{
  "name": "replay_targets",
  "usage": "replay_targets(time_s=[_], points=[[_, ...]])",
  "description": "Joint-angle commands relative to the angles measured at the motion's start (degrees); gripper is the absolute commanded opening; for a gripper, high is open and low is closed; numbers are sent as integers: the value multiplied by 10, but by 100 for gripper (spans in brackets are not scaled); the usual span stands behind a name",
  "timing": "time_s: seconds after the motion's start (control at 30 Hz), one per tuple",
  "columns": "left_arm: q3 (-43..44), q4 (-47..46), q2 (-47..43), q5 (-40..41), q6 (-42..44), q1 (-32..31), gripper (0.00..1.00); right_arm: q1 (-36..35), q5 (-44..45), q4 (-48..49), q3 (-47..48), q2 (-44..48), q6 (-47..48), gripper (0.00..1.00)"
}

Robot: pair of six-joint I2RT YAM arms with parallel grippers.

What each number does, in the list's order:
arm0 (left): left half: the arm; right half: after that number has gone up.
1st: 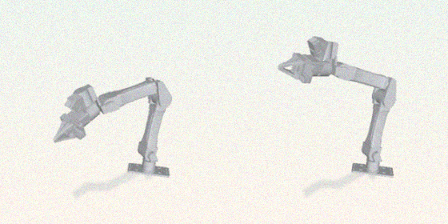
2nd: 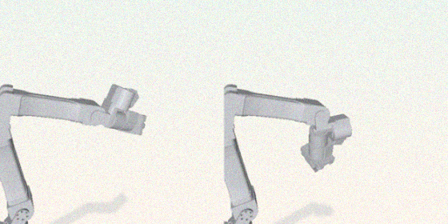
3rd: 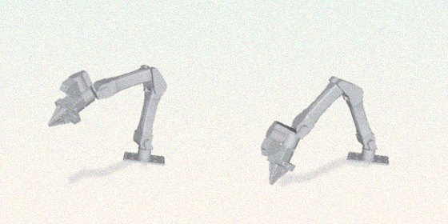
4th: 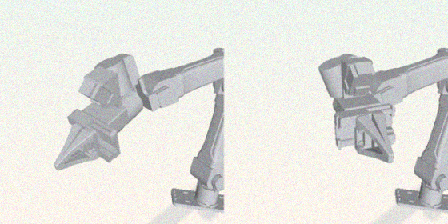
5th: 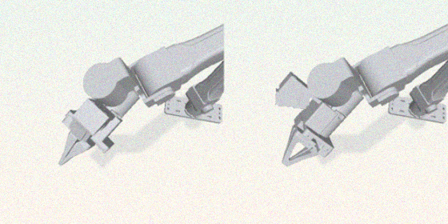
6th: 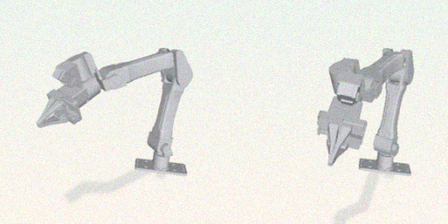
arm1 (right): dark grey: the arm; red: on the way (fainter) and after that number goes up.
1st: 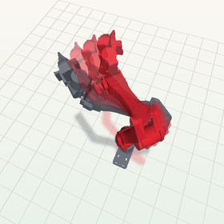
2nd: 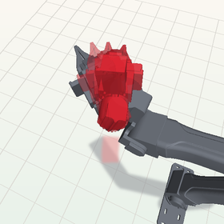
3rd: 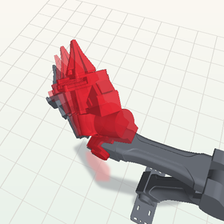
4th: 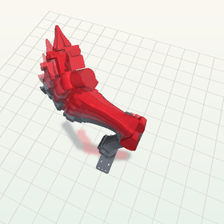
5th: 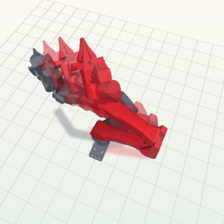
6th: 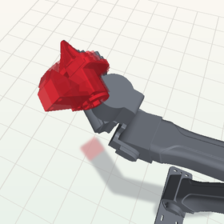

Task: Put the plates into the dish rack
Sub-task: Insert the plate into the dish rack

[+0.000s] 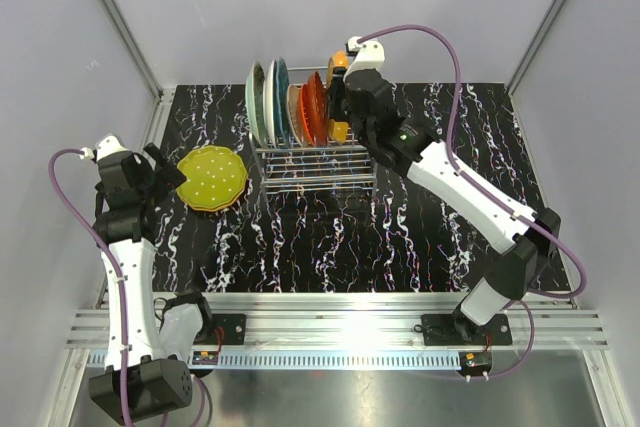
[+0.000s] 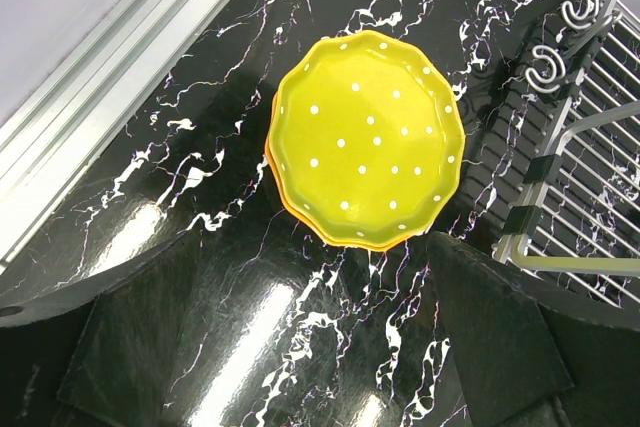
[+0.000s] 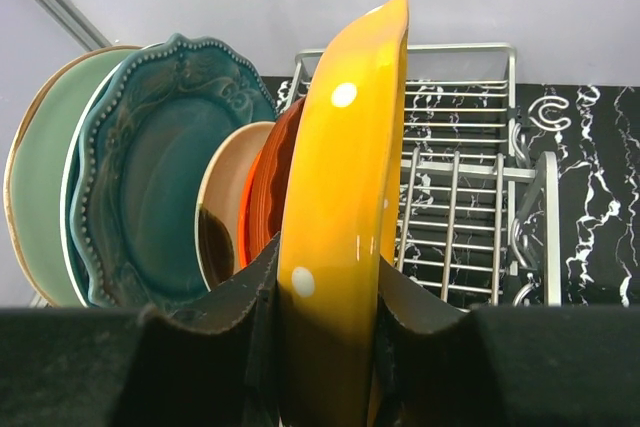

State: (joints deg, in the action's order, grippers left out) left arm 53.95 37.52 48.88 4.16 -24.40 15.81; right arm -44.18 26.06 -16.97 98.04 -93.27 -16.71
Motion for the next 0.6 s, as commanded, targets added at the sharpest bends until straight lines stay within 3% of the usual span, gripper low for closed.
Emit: replay_targets(time_s=[0.0,0.57], points=[[0,-32,1,-14,7,-1,99,-13,57,92,29,3,27,0],[0,-32,2,-16,7,-3,99,-20,68,65,37,-15,50,0]])
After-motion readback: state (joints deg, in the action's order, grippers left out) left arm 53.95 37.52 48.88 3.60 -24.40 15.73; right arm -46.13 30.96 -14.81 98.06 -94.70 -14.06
